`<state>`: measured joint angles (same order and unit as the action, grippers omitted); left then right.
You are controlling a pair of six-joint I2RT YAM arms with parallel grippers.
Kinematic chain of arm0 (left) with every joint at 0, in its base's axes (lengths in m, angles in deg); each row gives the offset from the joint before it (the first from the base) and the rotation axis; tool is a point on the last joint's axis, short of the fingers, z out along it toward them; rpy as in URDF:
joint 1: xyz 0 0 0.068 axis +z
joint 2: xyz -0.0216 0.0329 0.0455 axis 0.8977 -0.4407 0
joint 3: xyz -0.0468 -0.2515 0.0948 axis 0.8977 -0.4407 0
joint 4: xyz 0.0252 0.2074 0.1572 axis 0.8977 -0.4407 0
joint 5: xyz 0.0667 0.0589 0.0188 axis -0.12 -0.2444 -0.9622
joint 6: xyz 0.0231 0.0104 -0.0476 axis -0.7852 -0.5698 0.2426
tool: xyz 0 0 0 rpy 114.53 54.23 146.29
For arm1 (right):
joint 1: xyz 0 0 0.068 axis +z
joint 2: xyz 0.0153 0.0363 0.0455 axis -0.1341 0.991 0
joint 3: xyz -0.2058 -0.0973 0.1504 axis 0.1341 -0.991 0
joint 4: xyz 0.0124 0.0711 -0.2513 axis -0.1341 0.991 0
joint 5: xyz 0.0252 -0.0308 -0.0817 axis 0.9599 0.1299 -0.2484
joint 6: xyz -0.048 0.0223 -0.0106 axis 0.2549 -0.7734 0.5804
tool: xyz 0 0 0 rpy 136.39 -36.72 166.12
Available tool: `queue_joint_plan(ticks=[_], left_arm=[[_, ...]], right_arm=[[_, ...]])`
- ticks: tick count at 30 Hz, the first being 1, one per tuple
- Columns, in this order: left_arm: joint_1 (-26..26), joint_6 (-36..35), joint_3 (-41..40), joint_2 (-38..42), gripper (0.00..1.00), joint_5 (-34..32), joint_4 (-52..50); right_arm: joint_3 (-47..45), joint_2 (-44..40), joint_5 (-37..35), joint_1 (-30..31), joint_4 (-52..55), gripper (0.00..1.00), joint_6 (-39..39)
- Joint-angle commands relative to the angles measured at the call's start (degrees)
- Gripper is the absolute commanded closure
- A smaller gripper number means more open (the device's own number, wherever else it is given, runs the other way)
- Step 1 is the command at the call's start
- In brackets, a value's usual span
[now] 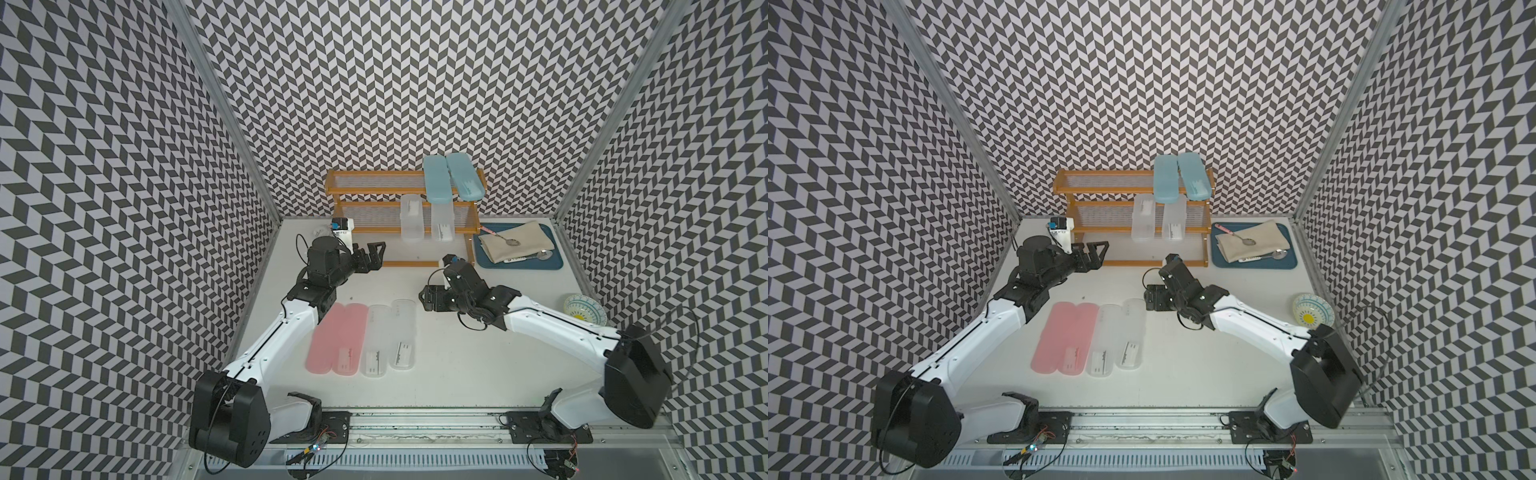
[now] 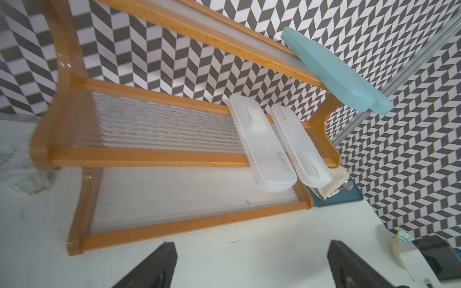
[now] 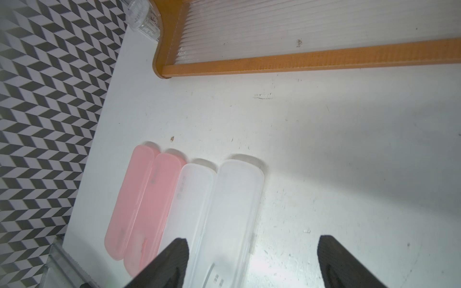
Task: Place the pencil cases on the shelf according to color
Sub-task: Pick up the pencil case from the center of the board.
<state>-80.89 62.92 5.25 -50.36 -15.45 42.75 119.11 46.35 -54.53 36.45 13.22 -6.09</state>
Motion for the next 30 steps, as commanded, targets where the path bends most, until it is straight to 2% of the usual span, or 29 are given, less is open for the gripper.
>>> queue_joint_plan(ticks=[1, 6, 8, 10, 13, 16, 20, 25, 30], left_arm=[[-2.2, 4.5, -4.9, 2.4, 0.02, -4.1, 0.3], [-5.8, 5.4, -7.0, 4.8, 0.01, -8.6, -5.4], [-6.7, 9.6, -8.1, 6.4, 0.01, -10.2, -8.6], [-8.2, 13.0, -11.5, 9.2, 0.02, -9.0, -8.6], [-11.9, 15.5, -15.6, 13.6, 0.02, -14.1, -10.1], [-12.7, 18.7, -18.3, 16.8, 0.02, -16.9, -12.4], [-13.6, 24.5, -20.8, 18.2, 0.02, -14.6, -9.9], [-16.1, 22.3, -18.0, 17.3, 0.01, -21.6, -16.4], [-16.1, 20.8, -18.2, 16.4, 0.00, -23.7, -19.1]], right_arm=[[-7.9, -6.2, 1.3, 0.9, -4.0, 0.14, -3.7], [-16.7, -12.9, 0.7, 4.7, -5.0, 0.12, -6.2], [-18.6, -14.5, -0.9, 6.8, -4.9, 0.11, -7.3], [-20.6, -15.8, -1.4, 8.1, -5.5, 0.10, -8.8], [-22.7, -16.9, -1.3, 9.8, -7.3, 0.08, -10.6], [-23.3, -16.0, -1.0, 11.2, -8.1, 0.08, -12.1], [-25.9, -15.1, -0.3, 12.4, -12.1, 0.09, -14.5], [-22.7, -12.7, -1.8, 15.6, -12.4, 0.09, -15.6], [-17.6, -6.4, -4.3, 18.5, -10.2, 0.09, -16.2]])
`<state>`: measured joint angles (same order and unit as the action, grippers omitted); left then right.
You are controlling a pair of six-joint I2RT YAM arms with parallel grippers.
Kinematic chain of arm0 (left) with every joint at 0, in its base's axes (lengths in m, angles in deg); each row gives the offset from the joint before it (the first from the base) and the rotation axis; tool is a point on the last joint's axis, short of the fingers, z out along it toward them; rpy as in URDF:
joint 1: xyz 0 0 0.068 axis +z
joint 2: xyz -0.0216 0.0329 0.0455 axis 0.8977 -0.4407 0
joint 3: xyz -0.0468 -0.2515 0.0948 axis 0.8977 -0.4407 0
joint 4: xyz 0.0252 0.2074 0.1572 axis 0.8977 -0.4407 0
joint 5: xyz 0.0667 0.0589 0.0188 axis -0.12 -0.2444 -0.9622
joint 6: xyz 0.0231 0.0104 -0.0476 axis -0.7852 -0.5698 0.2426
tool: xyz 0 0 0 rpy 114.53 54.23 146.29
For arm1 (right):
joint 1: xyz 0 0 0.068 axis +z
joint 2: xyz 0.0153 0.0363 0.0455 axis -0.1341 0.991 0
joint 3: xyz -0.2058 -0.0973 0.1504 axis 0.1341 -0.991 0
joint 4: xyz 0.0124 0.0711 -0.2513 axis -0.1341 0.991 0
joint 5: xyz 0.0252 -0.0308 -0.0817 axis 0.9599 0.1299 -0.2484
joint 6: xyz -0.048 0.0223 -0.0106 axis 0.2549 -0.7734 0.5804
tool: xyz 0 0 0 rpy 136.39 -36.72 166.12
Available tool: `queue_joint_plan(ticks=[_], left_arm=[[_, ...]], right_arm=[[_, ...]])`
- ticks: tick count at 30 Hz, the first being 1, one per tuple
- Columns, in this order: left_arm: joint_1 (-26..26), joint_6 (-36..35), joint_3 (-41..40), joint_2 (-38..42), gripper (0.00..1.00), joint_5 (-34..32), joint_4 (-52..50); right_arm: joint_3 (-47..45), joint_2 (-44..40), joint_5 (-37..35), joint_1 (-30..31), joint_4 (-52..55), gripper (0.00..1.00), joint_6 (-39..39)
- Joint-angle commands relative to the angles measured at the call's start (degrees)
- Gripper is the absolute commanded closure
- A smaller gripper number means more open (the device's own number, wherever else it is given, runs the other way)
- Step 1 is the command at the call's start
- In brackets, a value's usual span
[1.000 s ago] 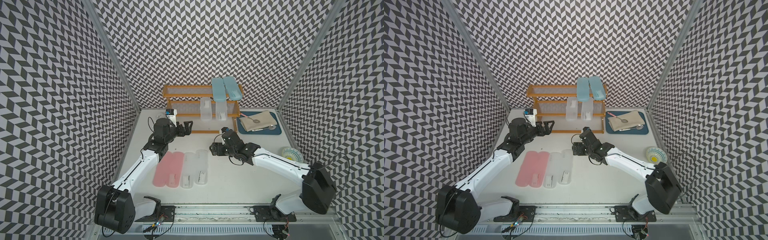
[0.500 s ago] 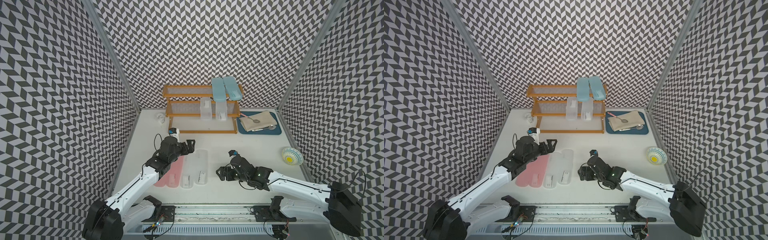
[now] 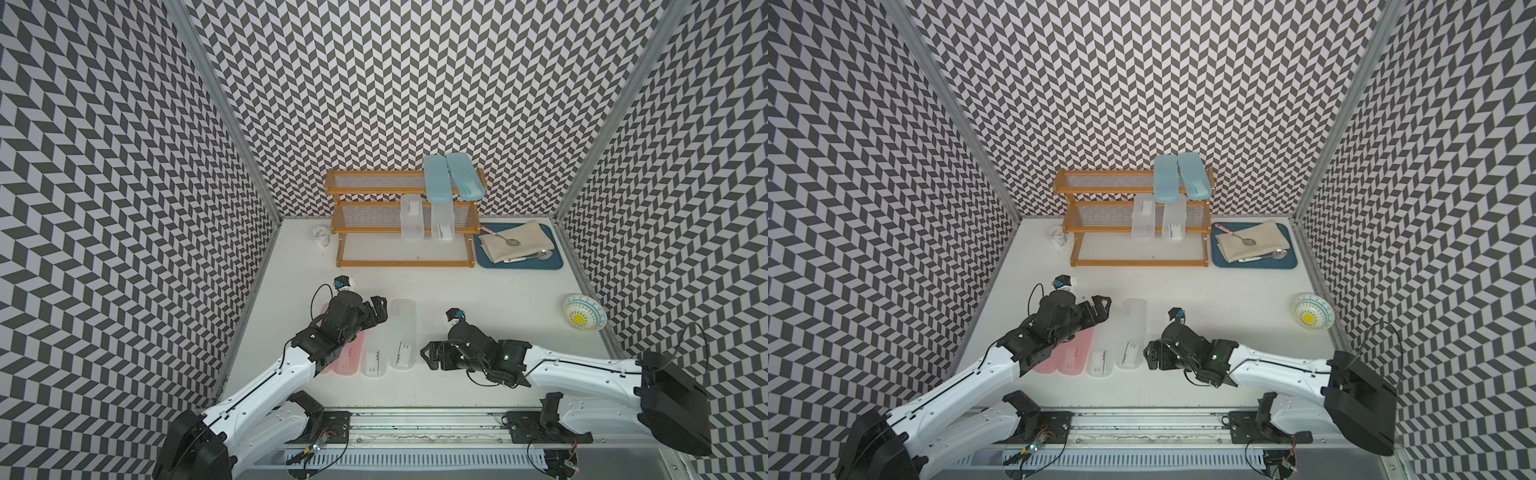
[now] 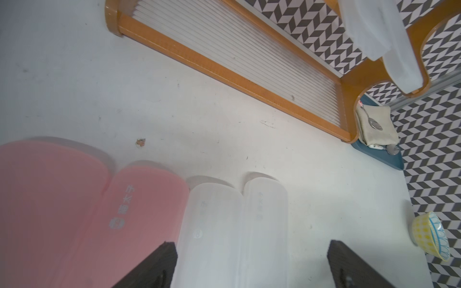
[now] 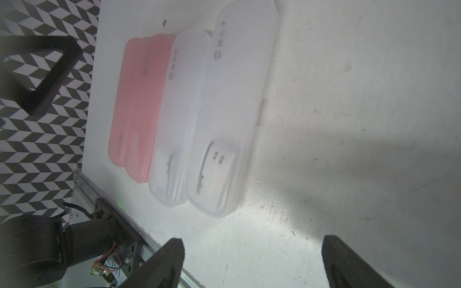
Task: Place the pencil cases on the shelf according to color
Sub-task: Pick up the pencil case from the center of the board.
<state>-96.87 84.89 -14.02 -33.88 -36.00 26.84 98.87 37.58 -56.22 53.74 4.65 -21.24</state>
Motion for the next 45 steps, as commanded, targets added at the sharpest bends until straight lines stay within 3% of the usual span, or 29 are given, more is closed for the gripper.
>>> queue_joint_plan(ticks=[1, 9, 18, 20, 26, 35, 45], left_arm=[[-0.1, -1.3, 0.7, 0.1, 0.01, -3.3, -2.8], [3.3, -2.3, 2.6, 0.6, 0.00, -4.3, -2.4], [13.3, -5.2, 4.3, -2.5, 0.00, 2.8, 0.0], [15.6, -7.8, 7.5, -5.8, 0.00, 6.7, -0.5], [18.5, -14.6, 16.2, -12.7, 0.00, 8.9, -4.6], [20.7, -17.3, 15.1, -12.3, 0.00, 13.1, -0.6], [24.0, -16.5, 14.0, -11.6, 0.00, 17.6, 0.8]], right_arm=[[3.3, 3.5, -3.0, 1.5, -1.8, 0.08, -1.3], [12.2, 16.1, -4.6, 4.4, -0.6, 0.06, -3.9], [20.7, 28.0, -10.4, 6.3, 5.8, 0.03, -2.9], [22.2, 30.4, -12.0, 6.7, 8.6, 0.02, -3.4], [23.1, 33.3, -14.3, 7.1, 12.5, 0.01, -5.0], [12.3, 22.5, -19.0, 4.7, 14.1, 0.00, -3.9], [0.8, 4.7, -14.9, 5.1, 2.4, 0.00, -1.6]])
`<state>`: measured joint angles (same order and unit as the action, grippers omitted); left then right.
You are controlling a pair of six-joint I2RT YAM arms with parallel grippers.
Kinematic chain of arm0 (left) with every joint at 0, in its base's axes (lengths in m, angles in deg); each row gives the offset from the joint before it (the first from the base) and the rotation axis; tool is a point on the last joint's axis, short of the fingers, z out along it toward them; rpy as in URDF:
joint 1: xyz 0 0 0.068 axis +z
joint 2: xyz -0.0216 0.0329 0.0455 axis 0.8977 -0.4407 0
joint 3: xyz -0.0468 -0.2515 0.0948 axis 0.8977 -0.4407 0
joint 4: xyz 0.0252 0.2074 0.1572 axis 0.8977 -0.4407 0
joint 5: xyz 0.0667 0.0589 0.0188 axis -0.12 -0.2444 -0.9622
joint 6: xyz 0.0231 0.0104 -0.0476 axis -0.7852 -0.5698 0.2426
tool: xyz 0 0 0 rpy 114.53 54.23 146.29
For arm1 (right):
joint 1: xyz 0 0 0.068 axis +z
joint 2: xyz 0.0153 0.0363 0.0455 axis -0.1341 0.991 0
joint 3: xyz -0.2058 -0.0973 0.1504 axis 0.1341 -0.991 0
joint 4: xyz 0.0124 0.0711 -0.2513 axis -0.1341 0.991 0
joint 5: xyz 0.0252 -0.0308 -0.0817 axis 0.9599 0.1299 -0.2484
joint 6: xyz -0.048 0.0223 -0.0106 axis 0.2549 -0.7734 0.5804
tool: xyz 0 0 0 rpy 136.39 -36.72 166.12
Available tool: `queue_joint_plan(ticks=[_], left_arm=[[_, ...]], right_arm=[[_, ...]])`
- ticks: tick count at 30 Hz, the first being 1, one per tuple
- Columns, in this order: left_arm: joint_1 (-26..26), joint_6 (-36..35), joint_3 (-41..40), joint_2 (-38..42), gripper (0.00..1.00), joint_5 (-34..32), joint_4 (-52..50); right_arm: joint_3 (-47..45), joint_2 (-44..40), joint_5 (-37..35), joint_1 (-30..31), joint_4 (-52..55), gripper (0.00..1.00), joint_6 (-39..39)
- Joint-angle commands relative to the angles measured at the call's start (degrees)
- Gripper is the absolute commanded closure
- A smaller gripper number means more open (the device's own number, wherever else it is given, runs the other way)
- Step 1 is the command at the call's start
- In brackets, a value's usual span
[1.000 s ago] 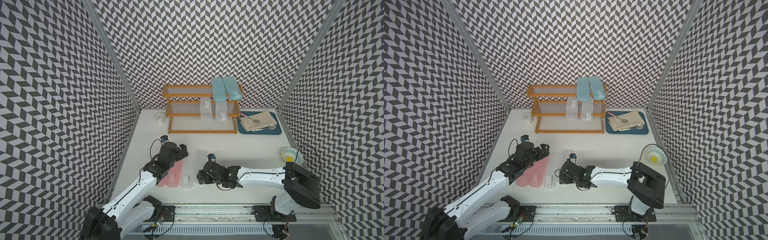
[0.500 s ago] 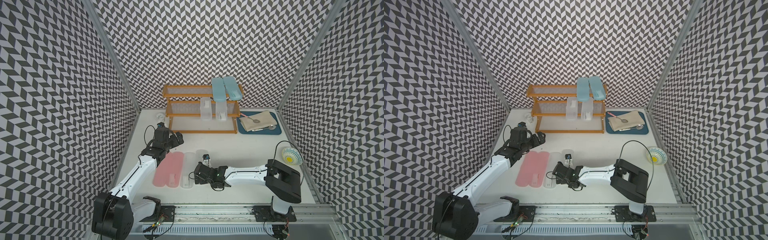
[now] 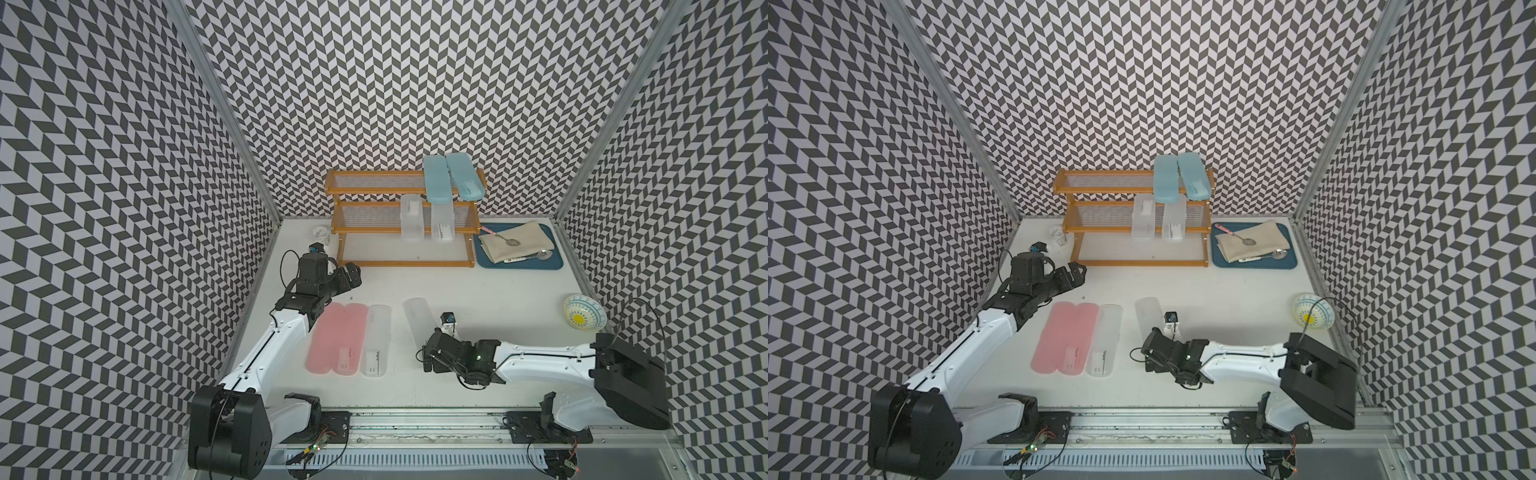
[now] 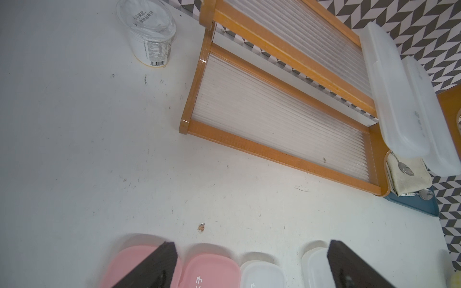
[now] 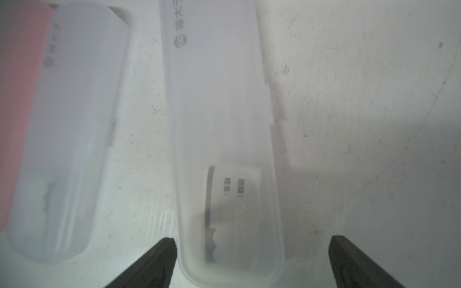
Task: Place the pencil cases on the shelf according to color
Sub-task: Pick up the pencil case from the center of the board.
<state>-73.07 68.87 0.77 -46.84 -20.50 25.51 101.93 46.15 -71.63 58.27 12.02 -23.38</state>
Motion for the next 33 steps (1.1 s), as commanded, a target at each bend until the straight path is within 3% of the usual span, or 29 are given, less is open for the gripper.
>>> queue_joint_plan(ticks=[1, 9, 16, 23, 33], left_arm=[[0.3, -0.5, -0.9, 1.3, 0.01, 2.2, 2.3], [2.5, 0.3, -0.7, 0.0, 0.00, 6.6, 3.2], [2.7, 0.5, -1.2, 0.3, 0.00, 7.4, 3.8], [3.0, 0.1, -1.0, 0.6, 0.00, 7.3, 3.5], [3.2, 0.2, -1.1, 0.5, 0.00, 8.0, 3.9]], right_arm=[[-3.8, -5.0, 0.8, 0.6, -5.6, 0.00, 0.1], [-3.2, -3.6, 0.3, 2.6, -3.1, 0.00, 1.0], [1.4, 2.6, 0.5, 3.5, -2.0, 0.00, 4.7], [6.9, 10.4, -2.8, 5.3, 4.6, 0.00, 3.3], [6.5, 14.5, -4.2, 6.6, 4.3, 0.14, -0.3]])
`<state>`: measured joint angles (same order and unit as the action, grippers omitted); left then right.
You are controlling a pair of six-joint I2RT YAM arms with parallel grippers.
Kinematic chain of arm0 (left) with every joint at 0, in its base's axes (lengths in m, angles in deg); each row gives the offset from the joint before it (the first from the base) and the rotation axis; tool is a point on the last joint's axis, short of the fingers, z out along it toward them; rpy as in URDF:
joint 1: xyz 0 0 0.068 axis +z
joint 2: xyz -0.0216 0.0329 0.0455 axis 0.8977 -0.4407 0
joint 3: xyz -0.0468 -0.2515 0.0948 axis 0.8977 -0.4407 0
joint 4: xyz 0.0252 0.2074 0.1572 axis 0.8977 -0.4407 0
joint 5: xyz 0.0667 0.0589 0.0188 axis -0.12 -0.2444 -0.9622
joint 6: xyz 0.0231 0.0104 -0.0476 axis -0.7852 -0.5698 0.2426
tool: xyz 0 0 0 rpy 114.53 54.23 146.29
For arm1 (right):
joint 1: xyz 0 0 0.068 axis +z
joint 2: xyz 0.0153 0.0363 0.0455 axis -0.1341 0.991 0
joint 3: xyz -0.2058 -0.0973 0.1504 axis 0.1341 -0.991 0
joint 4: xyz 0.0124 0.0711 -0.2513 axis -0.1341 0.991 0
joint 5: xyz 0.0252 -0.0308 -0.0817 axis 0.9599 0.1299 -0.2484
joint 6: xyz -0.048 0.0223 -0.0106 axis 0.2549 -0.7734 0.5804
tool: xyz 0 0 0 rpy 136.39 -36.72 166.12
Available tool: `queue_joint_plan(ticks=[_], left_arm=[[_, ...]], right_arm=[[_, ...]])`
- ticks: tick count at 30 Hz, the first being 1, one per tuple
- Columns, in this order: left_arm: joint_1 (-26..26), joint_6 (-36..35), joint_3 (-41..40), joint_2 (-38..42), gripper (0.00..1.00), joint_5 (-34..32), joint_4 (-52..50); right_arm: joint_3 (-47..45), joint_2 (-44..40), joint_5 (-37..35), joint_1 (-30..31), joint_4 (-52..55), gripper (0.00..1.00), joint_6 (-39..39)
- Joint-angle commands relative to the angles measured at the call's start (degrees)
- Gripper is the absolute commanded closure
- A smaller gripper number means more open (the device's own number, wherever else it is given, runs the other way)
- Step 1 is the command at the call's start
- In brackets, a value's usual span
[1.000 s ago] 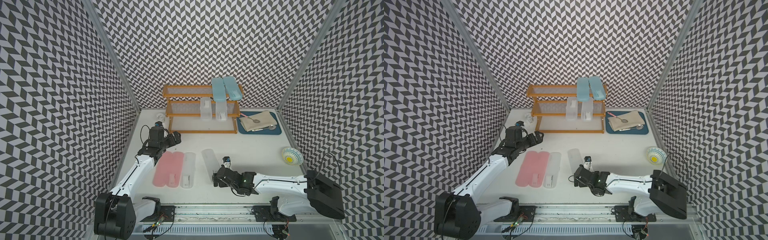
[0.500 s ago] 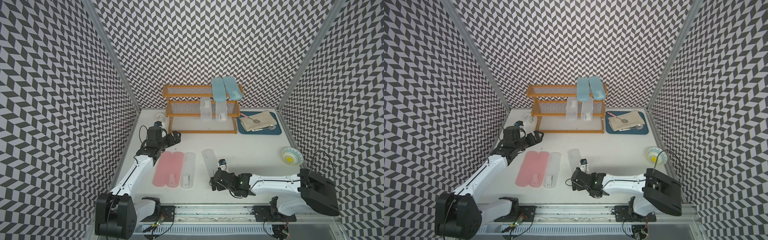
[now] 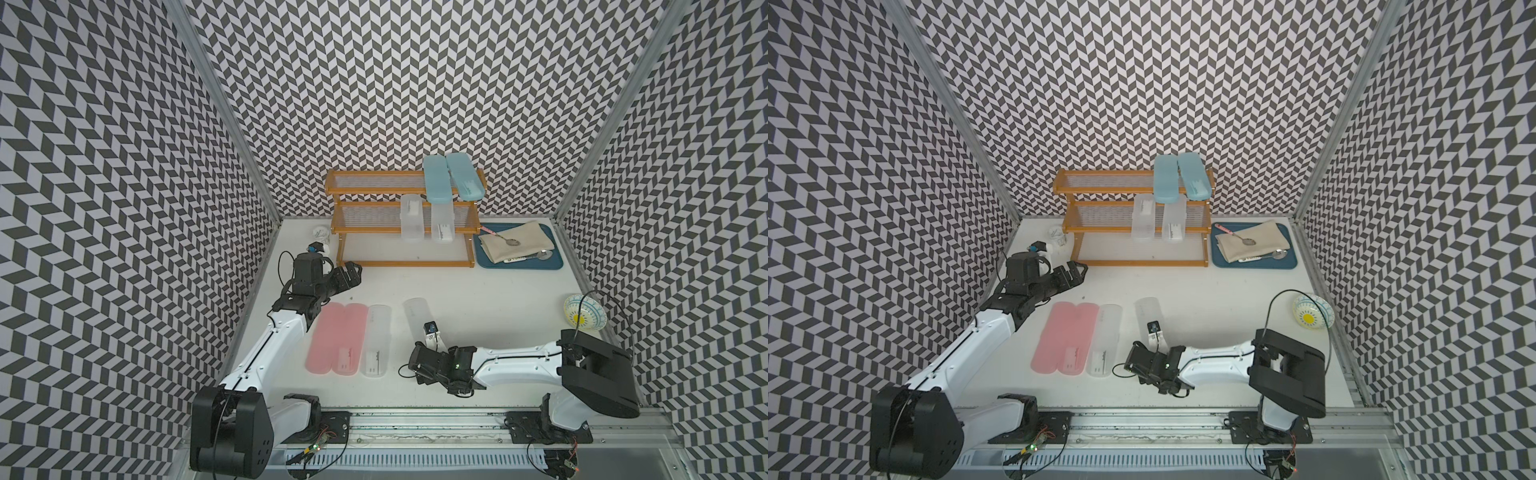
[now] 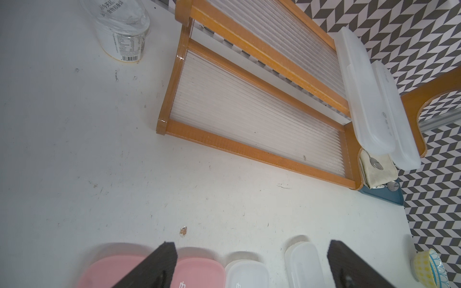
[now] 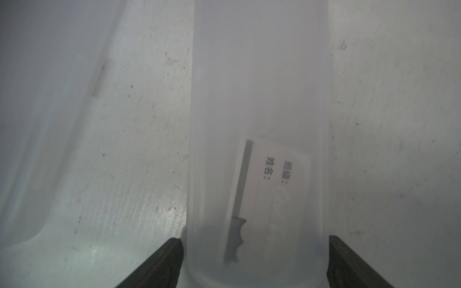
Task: Place the pencil cases on the shelf according to color
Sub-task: Pick up the pencil case from the center of the board.
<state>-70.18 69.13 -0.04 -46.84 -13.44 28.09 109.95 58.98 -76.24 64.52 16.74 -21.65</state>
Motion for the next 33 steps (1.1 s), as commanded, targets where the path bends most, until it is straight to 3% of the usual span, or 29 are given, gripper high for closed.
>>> queue_joint_plan(ticks=[1, 7, 13, 20, 28, 33], left_arm=[[0.5, 0.0, -0.2, 0.5, 0.00, 1.0, 1.3], [0.7, -1.2, 1.3, 1.8, 0.00, -0.8, 2.5], [0.7, -5.7, 11.4, 0.0, 0.01, -4.8, -0.6], [0.8, -8.4, 8.6, -0.3, 0.00, -10.7, 0.5], [0.9, -8.5, 7.1, 2.3, 0.00, -10.0, 2.1], [0.9, -7.7, 6.9, 1.6, 0.00, -4.3, 3.6]], right_arm=[[-1.7, 1.6, 0.4, 0.5, -0.9, 0.18, -2.2], [-1.4, -1.9, -4.2, 2.5, 2.6, 0.30, -5.9], [0.7, -9.1, -9.2, 2.5, 6.3, 0.30, -6.8], [8.2, -10.8, -15.4, 0.9, 5.0, 0.29, -1.9], [19.1, -5.6, -9.5, -6.5, -3.6, 0.27, 11.0], [27.9, 2.0, -2.8, -10.7, -9.2, 0.27, 14.2]])
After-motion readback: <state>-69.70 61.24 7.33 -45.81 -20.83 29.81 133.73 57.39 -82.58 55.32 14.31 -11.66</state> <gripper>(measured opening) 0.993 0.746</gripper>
